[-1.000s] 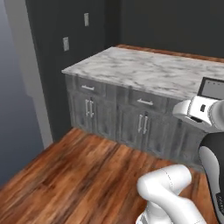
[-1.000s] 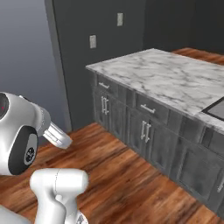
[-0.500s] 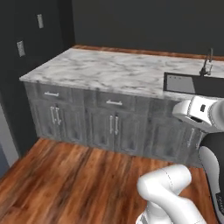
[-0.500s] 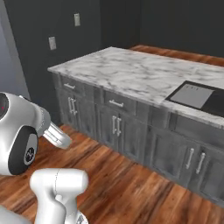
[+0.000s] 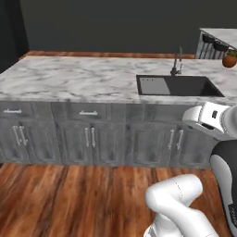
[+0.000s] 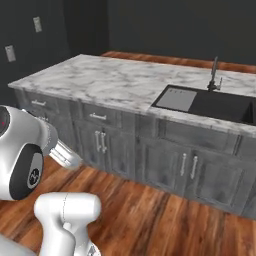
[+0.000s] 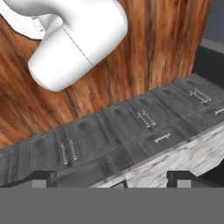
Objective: Retrieve the bottle and the shaker from the cabinet and place them next to the mixing bowl on the counter. Then add garlic from the fridge to the mixing bowl.
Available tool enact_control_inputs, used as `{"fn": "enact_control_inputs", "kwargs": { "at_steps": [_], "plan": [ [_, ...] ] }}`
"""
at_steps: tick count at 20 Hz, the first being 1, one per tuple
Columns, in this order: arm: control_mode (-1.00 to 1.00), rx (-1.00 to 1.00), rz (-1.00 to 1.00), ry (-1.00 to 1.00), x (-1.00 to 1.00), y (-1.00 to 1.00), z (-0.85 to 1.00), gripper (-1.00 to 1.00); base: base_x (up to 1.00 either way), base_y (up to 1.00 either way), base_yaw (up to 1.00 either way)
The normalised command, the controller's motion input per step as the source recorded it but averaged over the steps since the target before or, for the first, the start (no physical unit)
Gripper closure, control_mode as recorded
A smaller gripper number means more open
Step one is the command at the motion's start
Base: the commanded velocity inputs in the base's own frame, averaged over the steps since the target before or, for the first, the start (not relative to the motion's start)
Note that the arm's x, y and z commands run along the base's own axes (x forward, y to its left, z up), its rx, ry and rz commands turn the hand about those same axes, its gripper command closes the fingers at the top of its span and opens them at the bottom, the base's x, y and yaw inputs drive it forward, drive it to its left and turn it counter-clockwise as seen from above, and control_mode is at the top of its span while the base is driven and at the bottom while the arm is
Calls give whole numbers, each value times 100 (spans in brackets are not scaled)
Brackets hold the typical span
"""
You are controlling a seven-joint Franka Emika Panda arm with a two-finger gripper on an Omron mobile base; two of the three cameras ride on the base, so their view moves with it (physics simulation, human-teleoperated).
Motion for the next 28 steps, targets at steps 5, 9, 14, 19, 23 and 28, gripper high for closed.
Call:
{"fn": "enact_control_inputs", "kwargs": {
  "at_steps": [5,9,14,19,23,28],
  "plan": [
    [100,0,0,0,0,0,0,-100,-1,0,-41],
    [100,0,0,0,0,0,0,-100,0,0,-40],
    [100,0,0,0,0,0,0,-100,0,0,-38],
    [100,0,0,0,0,0,0,-100,0,0,-35],
    [100,0,0,0,0,0,0,-100,0,0,-34],
    [100,0,0,0,0,0,0,-100,0,0,-33]
  ]
}}
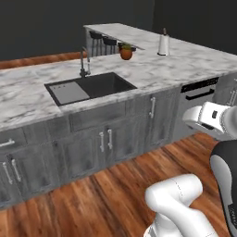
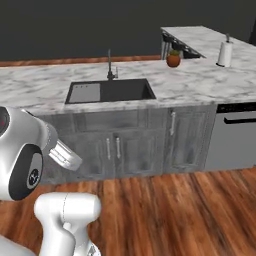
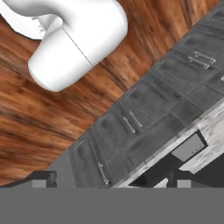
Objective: Retrieve the bottle and the shaker from the cabinet and place them next to the mixing bowl on the counter. Then add garlic from the fridge to the mixing bowl.
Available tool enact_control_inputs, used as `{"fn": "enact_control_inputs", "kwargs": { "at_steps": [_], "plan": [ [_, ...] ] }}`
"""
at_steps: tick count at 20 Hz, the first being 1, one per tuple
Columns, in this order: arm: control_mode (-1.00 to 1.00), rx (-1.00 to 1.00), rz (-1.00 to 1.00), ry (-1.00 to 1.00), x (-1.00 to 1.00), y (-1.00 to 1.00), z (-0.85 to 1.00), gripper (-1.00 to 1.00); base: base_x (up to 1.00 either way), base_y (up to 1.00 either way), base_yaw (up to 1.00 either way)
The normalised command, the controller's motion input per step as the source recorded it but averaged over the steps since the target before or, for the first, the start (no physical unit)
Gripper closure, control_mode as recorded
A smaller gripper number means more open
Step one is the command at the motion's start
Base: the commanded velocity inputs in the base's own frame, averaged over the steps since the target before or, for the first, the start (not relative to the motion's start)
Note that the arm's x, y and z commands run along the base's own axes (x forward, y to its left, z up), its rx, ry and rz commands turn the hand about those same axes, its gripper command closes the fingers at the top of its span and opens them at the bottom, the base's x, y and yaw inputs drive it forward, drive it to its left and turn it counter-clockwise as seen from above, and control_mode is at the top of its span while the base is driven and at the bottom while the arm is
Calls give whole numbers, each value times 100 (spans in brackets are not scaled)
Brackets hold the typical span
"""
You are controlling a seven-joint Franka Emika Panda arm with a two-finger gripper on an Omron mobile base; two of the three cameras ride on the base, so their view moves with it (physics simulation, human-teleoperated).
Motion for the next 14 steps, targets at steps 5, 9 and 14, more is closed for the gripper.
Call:
{"fn": "enact_control_inputs", "kwargs": {
  "at_steps": [5,9,14],
  "plan": [
    [100,0,0,0,0,0,0,-100,0,0,-33],
    [100,0,0,0,0,0,0,-100,0,0,-33],
    [100,0,0,0,0,0,0,-100,0,0,-33]
  ]
}}
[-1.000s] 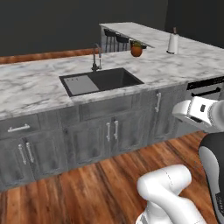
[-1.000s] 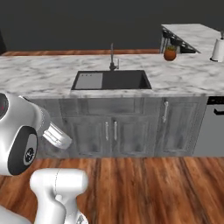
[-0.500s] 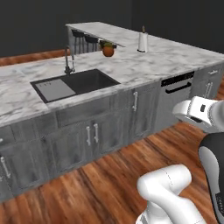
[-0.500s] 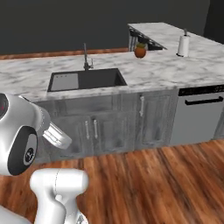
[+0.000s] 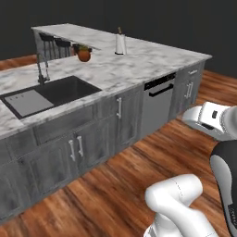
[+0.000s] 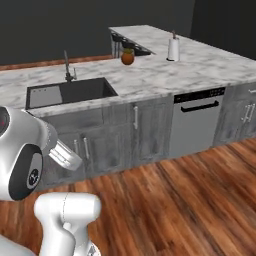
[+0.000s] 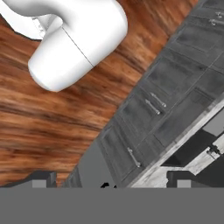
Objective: Retrieve the bottle and the shaker from the cabinet and place them next to the mixing bowl on the counter. Then add garlic from the fridge to the mixing bowl.
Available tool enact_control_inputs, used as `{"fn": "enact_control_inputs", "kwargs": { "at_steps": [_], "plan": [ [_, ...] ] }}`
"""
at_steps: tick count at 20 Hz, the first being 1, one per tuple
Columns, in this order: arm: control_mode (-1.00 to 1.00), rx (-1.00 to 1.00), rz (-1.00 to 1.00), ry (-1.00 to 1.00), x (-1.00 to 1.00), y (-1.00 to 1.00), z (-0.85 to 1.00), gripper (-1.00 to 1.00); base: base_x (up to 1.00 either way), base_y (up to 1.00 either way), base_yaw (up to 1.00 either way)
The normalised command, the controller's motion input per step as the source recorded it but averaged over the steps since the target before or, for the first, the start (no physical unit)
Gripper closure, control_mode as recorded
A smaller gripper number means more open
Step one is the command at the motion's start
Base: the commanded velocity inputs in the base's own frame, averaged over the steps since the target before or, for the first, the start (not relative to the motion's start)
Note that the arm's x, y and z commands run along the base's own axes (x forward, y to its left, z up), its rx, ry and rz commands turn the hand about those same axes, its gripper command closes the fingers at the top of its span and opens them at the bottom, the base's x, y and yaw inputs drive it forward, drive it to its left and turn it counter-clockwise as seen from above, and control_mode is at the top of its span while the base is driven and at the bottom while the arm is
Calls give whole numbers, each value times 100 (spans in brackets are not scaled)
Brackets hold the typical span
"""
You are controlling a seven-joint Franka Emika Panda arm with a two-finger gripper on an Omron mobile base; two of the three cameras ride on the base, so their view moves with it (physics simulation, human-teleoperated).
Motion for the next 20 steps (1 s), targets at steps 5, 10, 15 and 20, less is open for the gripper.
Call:
{"fn": "enact_control_inputs", "kwargs": {
  "at_steps": [5,10,15,20],
  "plan": [
    [100,0,0,0,0,0,0,-100,0,0,-33],
    [100,0,0,0,0,0,0,-100,0,0,-34],
    [100,0,0,0,0,0,0,-100,0,0,-35],
    [100,0,0,0,0,0,0,-100,0,0,-36]
  ]
}}
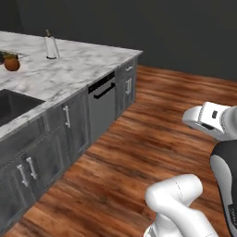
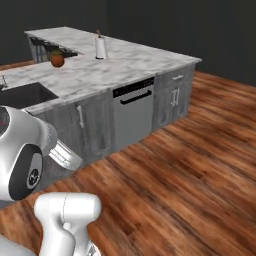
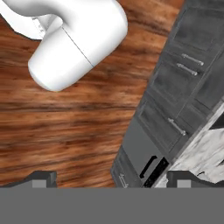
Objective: Retrieve the bottle and the shaker from the cabinet and place them next to the mixing bowl on the counter. Then add garlic from the fridge to the mixing bowl.
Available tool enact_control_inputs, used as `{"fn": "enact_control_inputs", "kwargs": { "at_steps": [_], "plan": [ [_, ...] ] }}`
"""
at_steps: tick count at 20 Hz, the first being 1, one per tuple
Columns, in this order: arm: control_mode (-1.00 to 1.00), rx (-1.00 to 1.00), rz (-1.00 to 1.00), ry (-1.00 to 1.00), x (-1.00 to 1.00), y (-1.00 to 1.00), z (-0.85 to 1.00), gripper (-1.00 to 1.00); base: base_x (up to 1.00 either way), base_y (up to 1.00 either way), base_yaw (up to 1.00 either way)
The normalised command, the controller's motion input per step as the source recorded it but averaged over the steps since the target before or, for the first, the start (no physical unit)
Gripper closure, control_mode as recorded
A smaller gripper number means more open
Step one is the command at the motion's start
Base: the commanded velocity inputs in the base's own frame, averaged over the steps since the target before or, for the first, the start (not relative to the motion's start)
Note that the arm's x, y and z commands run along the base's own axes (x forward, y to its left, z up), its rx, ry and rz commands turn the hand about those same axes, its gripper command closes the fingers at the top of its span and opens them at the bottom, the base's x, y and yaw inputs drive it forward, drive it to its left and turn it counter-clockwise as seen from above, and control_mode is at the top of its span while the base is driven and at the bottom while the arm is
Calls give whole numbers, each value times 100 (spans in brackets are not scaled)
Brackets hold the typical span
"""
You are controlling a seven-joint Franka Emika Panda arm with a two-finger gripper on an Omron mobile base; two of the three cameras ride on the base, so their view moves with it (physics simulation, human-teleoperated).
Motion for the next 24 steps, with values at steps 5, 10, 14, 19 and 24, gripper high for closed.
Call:
{"fn": "enact_control_inputs", "kwargs": {
  "at_steps": [5,10,14,19,24],
  "plan": [
    [100,0,0,0,0,0,0,-100,0,0,-36],
    [100,0,0,0,0,0,0,-100,0,0,-36],
    [100,0,0,0,0,0,0,-100,3,4,-30],
    [100,0,0,0,0,0,0,-100,21,11,-23],
    [100,0,0,0,0,0,0,-100,31,16,-20]
  ]
}}
